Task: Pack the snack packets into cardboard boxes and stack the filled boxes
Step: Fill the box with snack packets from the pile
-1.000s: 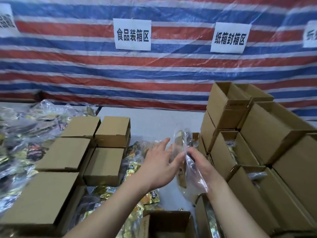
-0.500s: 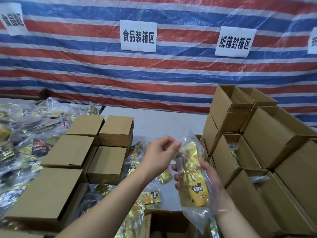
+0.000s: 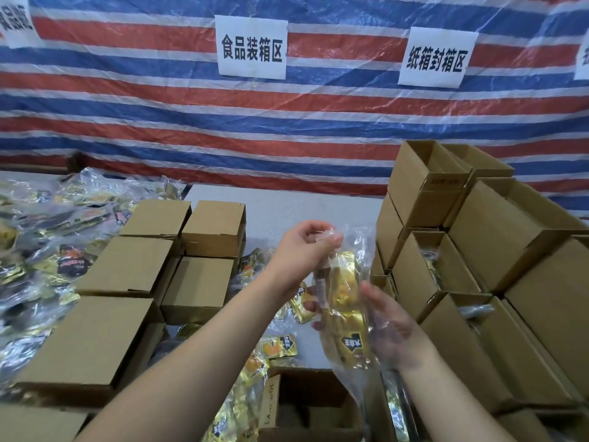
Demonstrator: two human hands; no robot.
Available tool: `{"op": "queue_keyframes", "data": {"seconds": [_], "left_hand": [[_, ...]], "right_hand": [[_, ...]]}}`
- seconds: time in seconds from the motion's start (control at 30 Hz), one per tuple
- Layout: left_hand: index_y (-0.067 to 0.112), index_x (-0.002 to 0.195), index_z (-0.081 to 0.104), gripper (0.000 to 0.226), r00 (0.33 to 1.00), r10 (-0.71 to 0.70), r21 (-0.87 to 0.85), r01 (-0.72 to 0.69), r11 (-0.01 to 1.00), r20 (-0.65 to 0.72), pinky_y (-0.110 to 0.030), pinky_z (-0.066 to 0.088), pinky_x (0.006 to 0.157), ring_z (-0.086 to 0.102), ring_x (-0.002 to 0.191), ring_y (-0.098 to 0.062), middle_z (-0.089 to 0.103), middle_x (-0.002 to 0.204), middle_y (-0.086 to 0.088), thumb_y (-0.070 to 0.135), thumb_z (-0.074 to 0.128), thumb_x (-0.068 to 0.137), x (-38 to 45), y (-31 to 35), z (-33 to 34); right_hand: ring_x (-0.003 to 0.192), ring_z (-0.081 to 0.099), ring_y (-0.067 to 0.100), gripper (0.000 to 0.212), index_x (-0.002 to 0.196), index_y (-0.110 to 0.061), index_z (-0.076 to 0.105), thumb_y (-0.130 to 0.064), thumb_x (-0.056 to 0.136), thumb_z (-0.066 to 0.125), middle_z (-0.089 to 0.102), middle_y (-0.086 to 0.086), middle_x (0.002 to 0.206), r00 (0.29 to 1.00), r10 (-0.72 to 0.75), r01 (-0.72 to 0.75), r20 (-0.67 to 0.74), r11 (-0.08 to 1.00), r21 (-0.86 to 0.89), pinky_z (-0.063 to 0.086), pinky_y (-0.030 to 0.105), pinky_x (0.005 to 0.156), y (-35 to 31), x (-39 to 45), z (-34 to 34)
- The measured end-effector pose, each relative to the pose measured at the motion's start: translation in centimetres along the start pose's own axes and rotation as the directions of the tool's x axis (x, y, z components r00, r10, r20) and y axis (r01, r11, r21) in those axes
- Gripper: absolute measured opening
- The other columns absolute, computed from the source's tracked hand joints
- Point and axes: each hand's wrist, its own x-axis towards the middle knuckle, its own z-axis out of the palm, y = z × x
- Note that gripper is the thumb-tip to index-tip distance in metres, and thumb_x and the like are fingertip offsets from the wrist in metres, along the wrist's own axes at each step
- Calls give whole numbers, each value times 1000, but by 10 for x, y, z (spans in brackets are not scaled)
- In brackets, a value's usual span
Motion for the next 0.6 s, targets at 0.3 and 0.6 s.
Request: {"op": "queue_keyframes", "data": {"seconds": [0.3,0.6], "left_hand": [[19,90,67,20,991,81,120,-69,990,-103,-25,45,71,55,78,-11,63,90,-2,7,52,93,1,-11,0],[16,147,36,66,889,-410,617,442,651,-204,-34,49,99,57,119,-22,51,144,-5,40,64,93,-71,-181,-59]], "right_hand": [[108,61,-6,62,108,-77,45,-37,70,72,61,-30,118,987,-72,-64,-146,653,-755,49,17,85,-26,-3,4],[105,59,23,64,139,-45,37,-39,78,55,55,-5,119,908,404,15,-112,-298,-954,51,35,80,23,0,9]]}}
